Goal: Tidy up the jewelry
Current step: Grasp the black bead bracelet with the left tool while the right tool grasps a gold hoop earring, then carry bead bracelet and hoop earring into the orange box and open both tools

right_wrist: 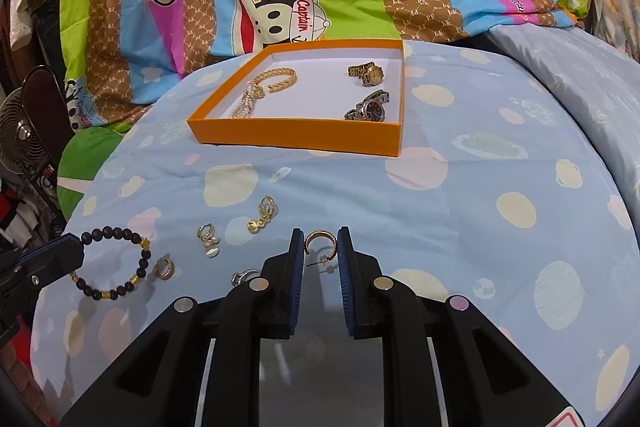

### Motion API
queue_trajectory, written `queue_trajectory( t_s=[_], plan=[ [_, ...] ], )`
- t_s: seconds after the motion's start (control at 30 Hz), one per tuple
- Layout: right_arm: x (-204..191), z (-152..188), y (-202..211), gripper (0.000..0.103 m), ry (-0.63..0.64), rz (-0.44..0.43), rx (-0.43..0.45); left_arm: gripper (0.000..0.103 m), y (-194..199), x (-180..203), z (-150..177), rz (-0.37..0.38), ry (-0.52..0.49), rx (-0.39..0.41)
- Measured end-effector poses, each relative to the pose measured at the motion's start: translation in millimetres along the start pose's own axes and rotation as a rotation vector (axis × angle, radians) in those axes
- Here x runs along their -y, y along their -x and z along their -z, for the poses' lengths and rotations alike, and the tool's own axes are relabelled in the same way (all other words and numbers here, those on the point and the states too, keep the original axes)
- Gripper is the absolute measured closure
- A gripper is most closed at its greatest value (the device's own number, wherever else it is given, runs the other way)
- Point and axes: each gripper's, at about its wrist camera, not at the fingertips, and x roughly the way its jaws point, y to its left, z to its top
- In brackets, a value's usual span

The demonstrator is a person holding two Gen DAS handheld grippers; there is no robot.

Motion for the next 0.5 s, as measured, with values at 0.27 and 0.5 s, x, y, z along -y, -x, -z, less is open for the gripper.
queue_trajectory(
  t_s=[0.27, 0.5],
  plan=[
    [0.7, 1.1, 18.0, 0.088, -0.002, -0.023, 0.027, 0.096, 12.8, 9.5, -9.6, 0.01, -0.019, 0.04],
    [0.5, -7.9, 20.9, 0.087, 0.008, -0.036, 0.046, 0.096, 11.8, 14.5, -29.0, 0.005, -0.042, 0.069]
  ],
)
